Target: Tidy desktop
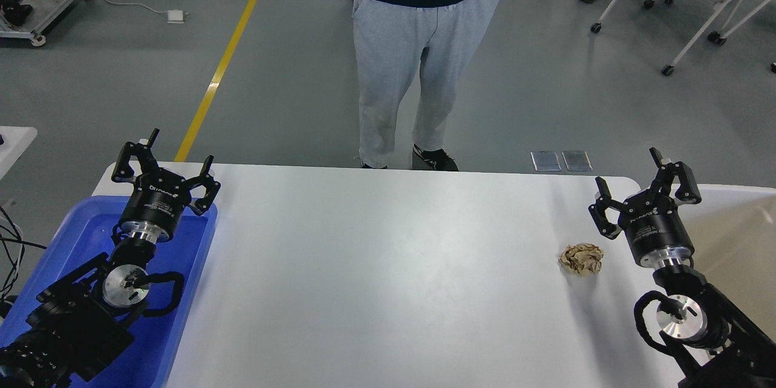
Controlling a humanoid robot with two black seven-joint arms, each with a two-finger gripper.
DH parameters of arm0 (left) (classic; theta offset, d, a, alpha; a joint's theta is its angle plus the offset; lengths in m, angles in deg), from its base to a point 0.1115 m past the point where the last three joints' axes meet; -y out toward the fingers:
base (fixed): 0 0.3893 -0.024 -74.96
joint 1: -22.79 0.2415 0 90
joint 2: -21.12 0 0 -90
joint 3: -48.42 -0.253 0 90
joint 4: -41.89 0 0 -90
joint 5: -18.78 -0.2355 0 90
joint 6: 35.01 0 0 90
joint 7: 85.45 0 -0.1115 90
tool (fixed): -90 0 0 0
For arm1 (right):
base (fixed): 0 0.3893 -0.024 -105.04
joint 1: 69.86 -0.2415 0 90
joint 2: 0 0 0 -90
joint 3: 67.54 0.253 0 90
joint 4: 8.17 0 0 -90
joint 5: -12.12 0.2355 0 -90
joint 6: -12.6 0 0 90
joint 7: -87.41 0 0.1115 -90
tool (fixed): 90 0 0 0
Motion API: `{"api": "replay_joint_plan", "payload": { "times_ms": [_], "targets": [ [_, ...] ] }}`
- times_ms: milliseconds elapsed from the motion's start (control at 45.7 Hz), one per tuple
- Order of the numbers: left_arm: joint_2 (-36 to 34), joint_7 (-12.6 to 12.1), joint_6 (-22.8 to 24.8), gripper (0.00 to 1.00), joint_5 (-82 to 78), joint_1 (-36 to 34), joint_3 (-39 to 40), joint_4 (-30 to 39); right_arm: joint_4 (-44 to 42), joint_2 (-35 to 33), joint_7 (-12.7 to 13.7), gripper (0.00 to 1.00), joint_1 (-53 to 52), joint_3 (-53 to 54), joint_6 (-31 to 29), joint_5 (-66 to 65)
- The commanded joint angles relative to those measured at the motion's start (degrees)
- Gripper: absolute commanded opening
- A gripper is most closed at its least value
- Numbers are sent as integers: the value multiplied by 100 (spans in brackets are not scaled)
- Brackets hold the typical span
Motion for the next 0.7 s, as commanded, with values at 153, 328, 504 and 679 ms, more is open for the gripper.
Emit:
{"api": "replay_joint_plan", "payload": {
  "times_ms": [153,328,504,679],
  "targets": [
    [5,0,0,100,4,0,0,-9,-1,-8,-2,100,-4,1,6,1],
    [-4,0,0,100,4,0,0,0,69,-8,16,100,-13,-34,41,10],
    [-4,0,0,100,-5,0,0,0,332,-473,51,100,-109,-1289,339,-157],
    [-4,0,0,100,4,0,0,0,578,-737,51,100,-469,-1739,788,-280]
  ]
}}
